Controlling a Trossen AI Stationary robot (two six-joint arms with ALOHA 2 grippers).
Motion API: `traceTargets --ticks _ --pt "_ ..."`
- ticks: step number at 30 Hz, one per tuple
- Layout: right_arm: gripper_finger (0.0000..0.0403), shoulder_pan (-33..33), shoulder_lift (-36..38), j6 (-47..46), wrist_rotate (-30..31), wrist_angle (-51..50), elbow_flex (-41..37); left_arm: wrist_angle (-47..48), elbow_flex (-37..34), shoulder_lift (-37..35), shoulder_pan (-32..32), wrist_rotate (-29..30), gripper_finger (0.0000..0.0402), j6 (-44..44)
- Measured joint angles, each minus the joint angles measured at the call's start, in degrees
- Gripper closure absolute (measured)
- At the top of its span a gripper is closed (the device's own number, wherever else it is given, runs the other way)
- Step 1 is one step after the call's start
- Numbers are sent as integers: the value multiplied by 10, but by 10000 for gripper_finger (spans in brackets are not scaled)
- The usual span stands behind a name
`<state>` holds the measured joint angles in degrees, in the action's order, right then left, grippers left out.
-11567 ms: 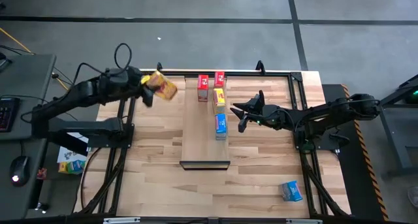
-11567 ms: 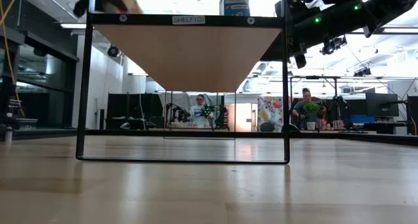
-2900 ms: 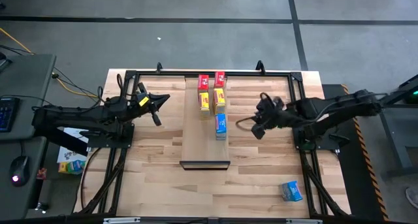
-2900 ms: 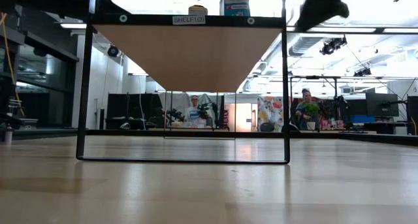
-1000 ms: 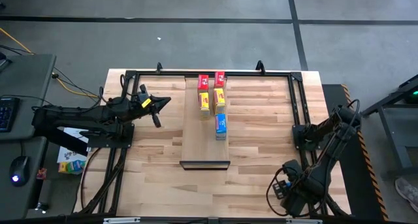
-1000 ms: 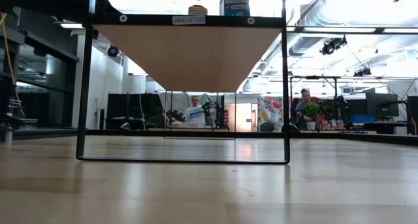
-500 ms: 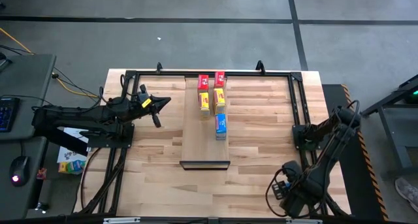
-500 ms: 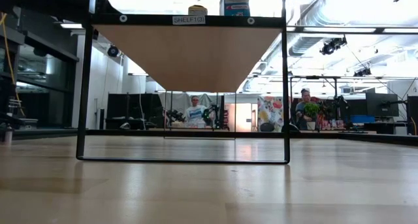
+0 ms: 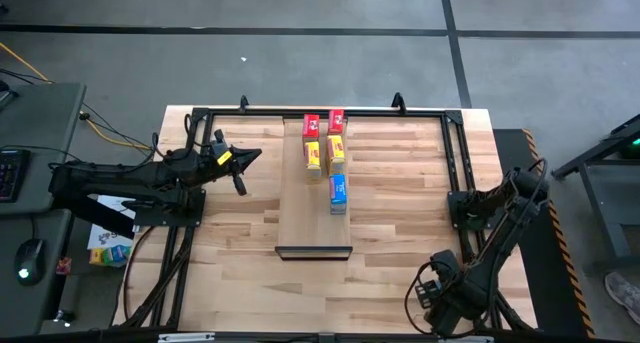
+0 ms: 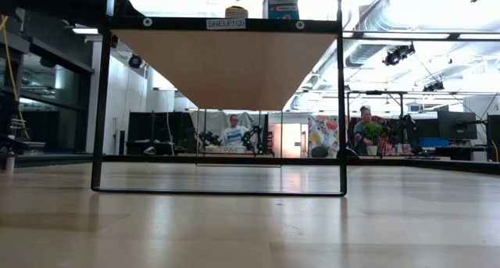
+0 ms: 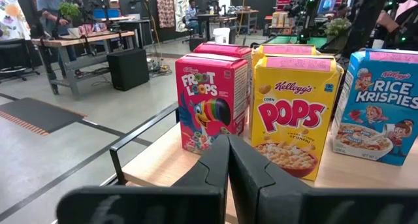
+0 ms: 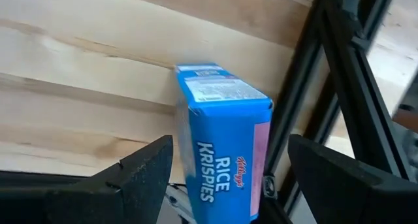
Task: Stack cereal on shelf
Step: Put the blue cereal box on the shelf aligned with the other blue cereal box
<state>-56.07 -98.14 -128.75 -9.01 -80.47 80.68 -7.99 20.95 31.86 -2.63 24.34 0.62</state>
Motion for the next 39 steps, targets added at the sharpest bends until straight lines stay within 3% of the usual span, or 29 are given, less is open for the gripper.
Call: traceTargets --ticks 6,14,28,39 --pt "107 2 -30 18 -41 -1 0 1 0 0 0 0 401 0" --pt "112 3 -35 33 -9 4 0 1 0 0 0 -13 401 0" --pt "213 5 -35 68 -9 6 0 0 0 0 0 -11 402 11" --pt "253 41 15 222 -31 84 11 -7 1 -8 0 -10 401 11"
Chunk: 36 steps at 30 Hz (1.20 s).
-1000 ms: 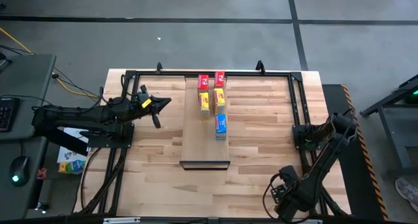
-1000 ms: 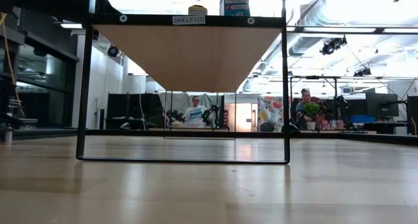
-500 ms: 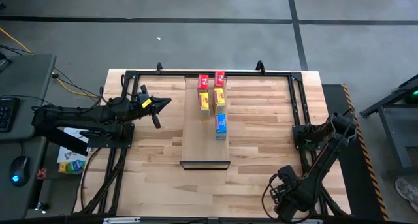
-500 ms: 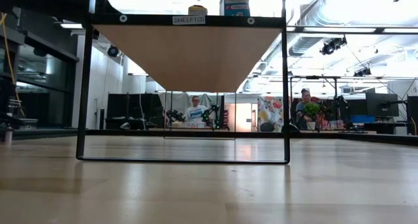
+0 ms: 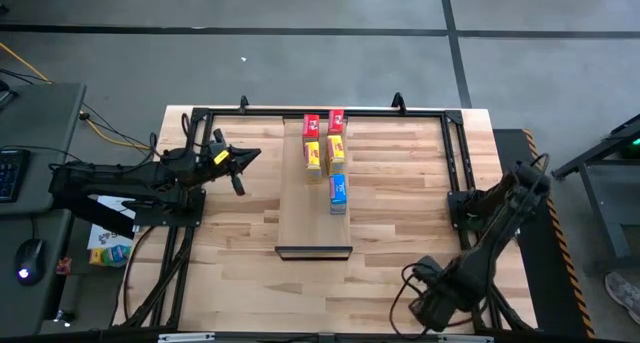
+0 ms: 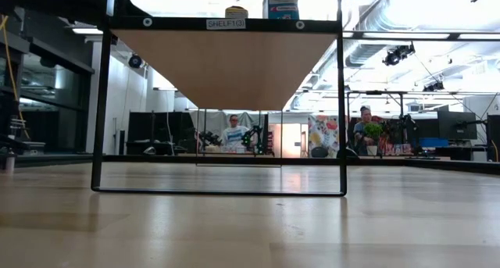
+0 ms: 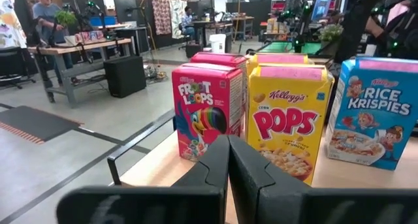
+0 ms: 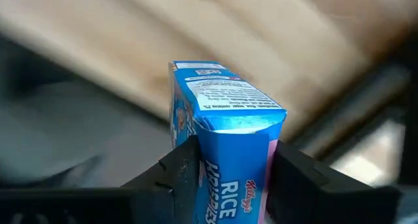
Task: Stack cereal on shelf
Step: Put the blue cereal box on the shelf aligned with the other blue cereal box
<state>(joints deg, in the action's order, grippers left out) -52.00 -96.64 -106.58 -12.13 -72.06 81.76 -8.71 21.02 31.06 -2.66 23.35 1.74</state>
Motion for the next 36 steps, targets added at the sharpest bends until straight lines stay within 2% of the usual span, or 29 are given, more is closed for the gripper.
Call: traceTargets --ticks 3,6,9,11,16,20,23,25,29,36 --pt "256 17 33 36 60 49 32 -3 0 -9 0 0 401 0" --pt "256 33 55 92 176 92 84 -2 0 -19 0 0 401 0" --pt "256 48 55 190 288 109 161 -2 0 -26 0 -4 401 0" --pt "256 65 42 279 330 118 222 -1 0 -29 0 -7 401 0" --pt "257 133 -35 498 324 101 395 -1 0 -30 0 -7 401 0" --pt "257 202 -114 595 315 28 536 -1 0 -30 0 -7 402 0" --pt "257 252 -111 626 268 57 481 0 0 -30 0 -7 402 0" --pt "257 282 -110 621 246 39 457 1 0 -30 1 -8 401 -1" --pt "257 320 -113 640 256 1 434 2 0 -30 1 -8 401 -2" --pt "257 332 -114 698 266 -8 431 -1 0 -30 1 -8 402 -2"
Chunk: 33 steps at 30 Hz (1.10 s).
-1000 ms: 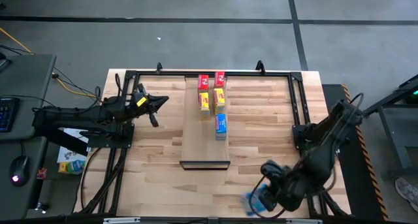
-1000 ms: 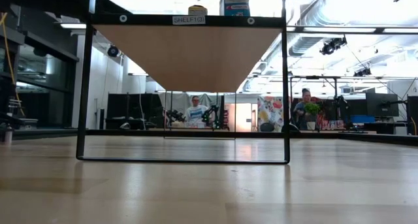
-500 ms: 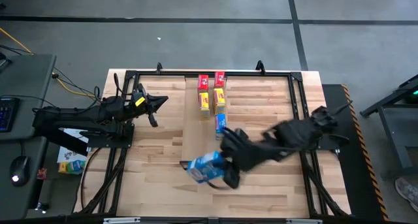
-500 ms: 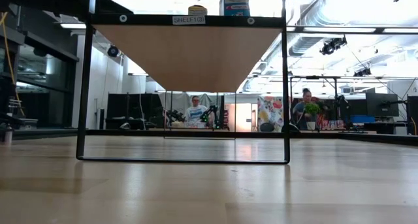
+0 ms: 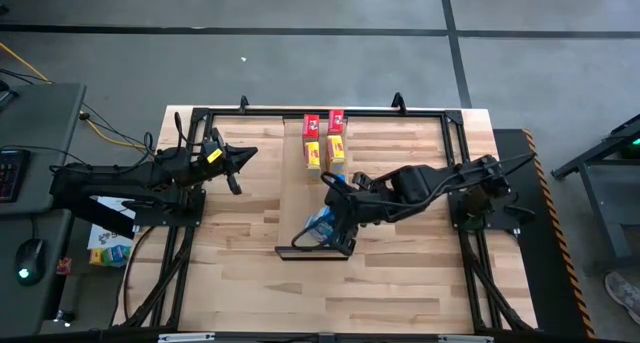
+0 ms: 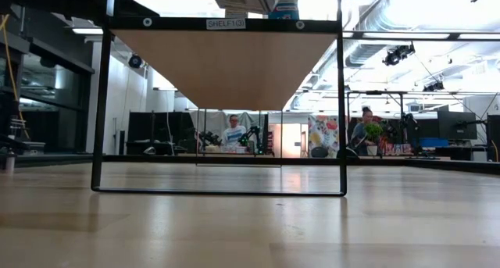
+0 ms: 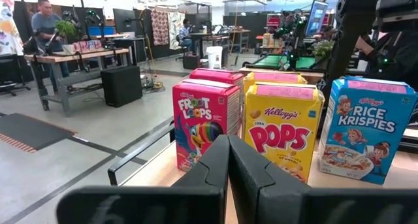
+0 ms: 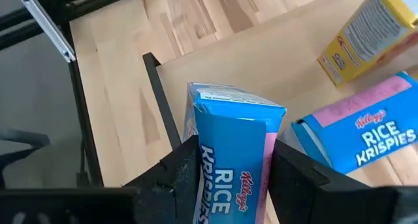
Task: Stack cereal on shelf
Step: Put the blue cereal box on the shelf aligned with the other blue cereal box
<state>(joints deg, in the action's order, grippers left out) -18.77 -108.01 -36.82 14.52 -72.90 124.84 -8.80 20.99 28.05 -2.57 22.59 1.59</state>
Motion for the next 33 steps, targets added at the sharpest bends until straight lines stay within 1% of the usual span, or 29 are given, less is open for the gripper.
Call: traceTargets --ticks 3,6,13,24,33 --pt "257 -7 -2 21 2 2 0 0 0 0 0 0 402 0" --pt "257 -15 -4 33 20 0 0 -1 0 0 0 0 401 1" --pt "257 -20 -16 60 35 1 0 -1 0 0 0 0 401 1" --pt "257 -19 -30 132 64 54 -1 -1 0 0 0 0 402 1" --pt "257 -17 -31 120 77 68 -2 -1 0 0 0 0 401 1"
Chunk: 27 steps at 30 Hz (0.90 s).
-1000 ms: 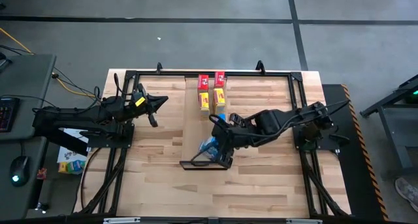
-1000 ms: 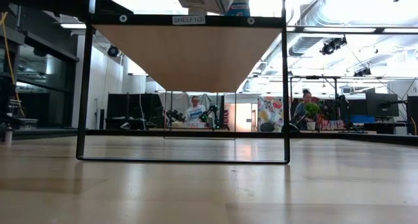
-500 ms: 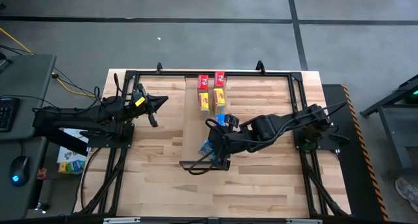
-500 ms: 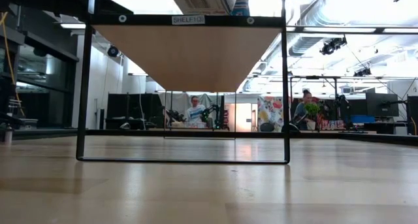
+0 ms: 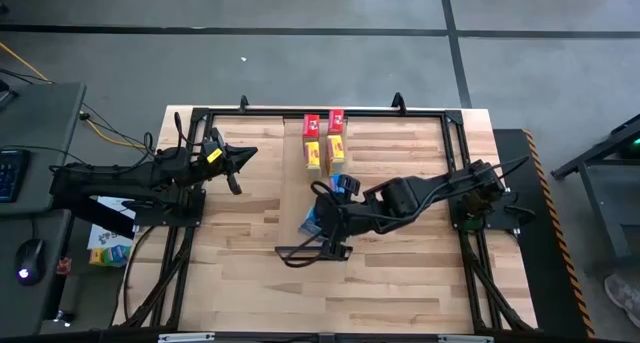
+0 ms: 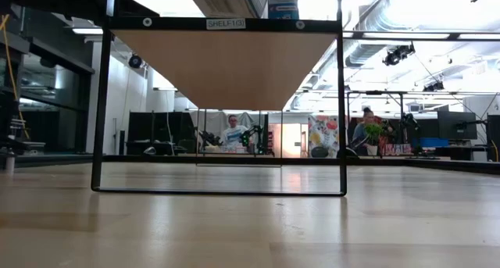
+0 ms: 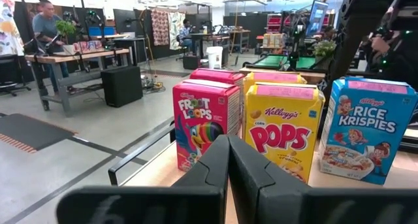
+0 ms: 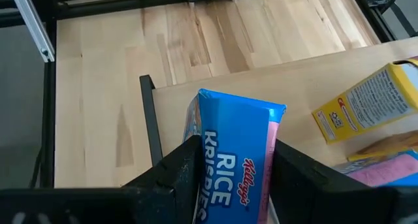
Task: Stack cereal on shelf
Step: Put the blue cereal box on the shelf aligned with the other blue cereal box
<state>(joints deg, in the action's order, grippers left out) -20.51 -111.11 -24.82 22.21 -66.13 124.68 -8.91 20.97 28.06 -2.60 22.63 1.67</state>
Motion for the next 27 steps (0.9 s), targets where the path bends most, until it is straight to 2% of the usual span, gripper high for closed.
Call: traceTargets --ticks 14,27 --pt "257 1 -2 26 3 47 0 0 0 0 0 0 401 0" --pt "256 39 -35 29 -12 43 0 2 0 1 0 0 401 0"
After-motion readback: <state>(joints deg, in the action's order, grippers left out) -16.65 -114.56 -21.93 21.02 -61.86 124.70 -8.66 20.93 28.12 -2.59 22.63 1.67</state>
